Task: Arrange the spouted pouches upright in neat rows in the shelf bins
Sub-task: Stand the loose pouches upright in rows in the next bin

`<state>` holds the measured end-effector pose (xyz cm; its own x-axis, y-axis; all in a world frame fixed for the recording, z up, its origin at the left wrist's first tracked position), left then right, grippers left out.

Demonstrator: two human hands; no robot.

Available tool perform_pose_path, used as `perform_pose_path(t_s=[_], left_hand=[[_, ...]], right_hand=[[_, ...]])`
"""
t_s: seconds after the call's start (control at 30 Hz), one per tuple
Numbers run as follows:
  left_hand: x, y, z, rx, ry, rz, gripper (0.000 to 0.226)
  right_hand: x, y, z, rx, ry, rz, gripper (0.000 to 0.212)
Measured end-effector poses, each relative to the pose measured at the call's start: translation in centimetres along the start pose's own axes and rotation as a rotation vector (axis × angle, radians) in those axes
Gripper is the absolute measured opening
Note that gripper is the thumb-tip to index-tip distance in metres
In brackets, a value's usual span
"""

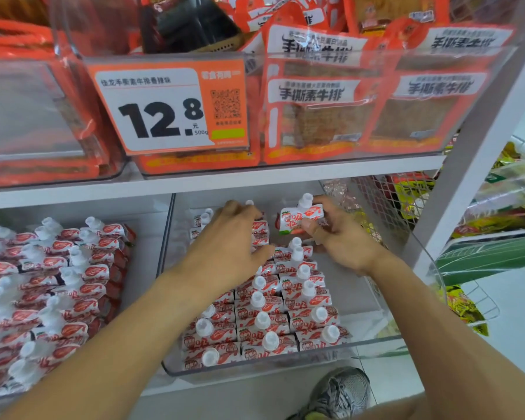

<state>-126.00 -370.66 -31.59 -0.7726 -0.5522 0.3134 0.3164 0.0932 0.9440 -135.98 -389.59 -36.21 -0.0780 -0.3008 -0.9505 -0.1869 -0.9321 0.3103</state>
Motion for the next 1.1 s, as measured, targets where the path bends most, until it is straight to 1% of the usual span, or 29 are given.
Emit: perform_pose_path(t_s=[0.1,0.17,0.2,0.27,0.3,0.37,0.43,0.47,0.5,0.53,0.6,0.63,0.7,0.77,0.87,0.93,1.0,1.1], left_hand=[[-0.7,-0.5,1.3,-0.185,-0.006,-0.066,0.058],[-1.1,-0.8,1.8,-0.26,-0.027,-0.081,0.054],[-1.2,-0.8,1.9,-0.275,-0.042,-0.09,0.055],[-1.6,-0.8,2.0,-0.276,-0.073,-0.096,0.061],[-1.8,-0.9,2.1,-0.271,-0.084,-0.09,0.063],[-2.1,-1.1,2.1,-0.254,-0.098,-0.071,0.065],[-2.2,-1.3,2.1,-0.24,-0.106,-0.062,0.064],[-2.1,-1.3,2.1,-0.234,-0.111,-0.06,0.064],[-2.1,-1.3,2.1,-0.229,-0.116,-0.057,0.064],[-2.1,-1.3,2.1,-0.226,-0.119,-0.053,0.064],[-2.2,-1.4,2.0,-0.22,-0.123,-0.042,0.066],[-2.3,-1.5,2.0,-0.215,-0.126,-0.038,0.067],[-2.4,-1.6,2.0,-0.211,-0.131,-0.038,0.068],[-2.4,-1.7,1.9,-0.211,-0.131,-0.042,0.069],[-2.5,-1.8,1.9,-0.211,-0.126,-0.04,0.068],[-2.5,-1.8,1.9,-0.207,-0.128,-0.036,0.068],[-2.5,-1.7,2.0,-0.203,-0.128,-0.033,0.067],[-2.4,-1.7,2.0,-0.203,-0.126,-0.028,0.066]], right_hand=[[1.0,0.3,-0.6,0.04,-0.059,-0.009,0.014],[1.4,0.4,-1.0,0.061,-0.097,-0.034,0.007],[1.2,0.3,-1.1,0.065,-0.12,-0.043,0.009],[0.8,0.2,-1.2,0.07,-0.151,-0.023,0.018],[0.8,0.2,-1.2,0.073,-0.147,-0.004,0.018],[0.8,0.4,-1.4,0.07,-0.136,0.039,0.011],[1.0,0.8,-1.6,0.077,-0.152,0.034,0.006],[1.1,1.0,-1.6,0.072,-0.174,0.007,0.009],[1.0,1.1,-1.5,0.049,-0.192,-0.003,0.016],[0.9,1.2,-1.4,0.015,-0.212,0.056,0.022],[0.9,1.5,-1.4,-0.047,-0.266,0.282,0.03],[1.0,1.6,-1.5,-0.068,-0.29,0.34,0.032],[0.7,1.7,-1.6,-0.09,-0.315,0.369,0.031],[0.6,1.9,-1.7,-0.088,-0.299,0.394,0.025],[0.5,1.8,-1.9,-0.096,-0.247,0.304,0.02],[0.3,1.6,-2.2,-0.141,-0.259,0.326,0.017],[0.6,1.5,-2.8,-0.182,-0.282,0.411,0.023],[0.9,1.4,-3.1,-0.249,-0.319,0.468,0.03]])
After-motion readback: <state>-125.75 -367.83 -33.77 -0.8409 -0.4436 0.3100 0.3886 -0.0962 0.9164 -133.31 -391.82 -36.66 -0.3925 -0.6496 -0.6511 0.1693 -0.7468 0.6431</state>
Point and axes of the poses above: each hand's wrist, its own z-axis away from the middle knuckle, its own y-axis out of the back of the hand, x = y × z, the point moved 1 cm from there along -z, towards the middle knuckle, and after that the axes turned 10 degrees about -x, right-handed, at the moved point
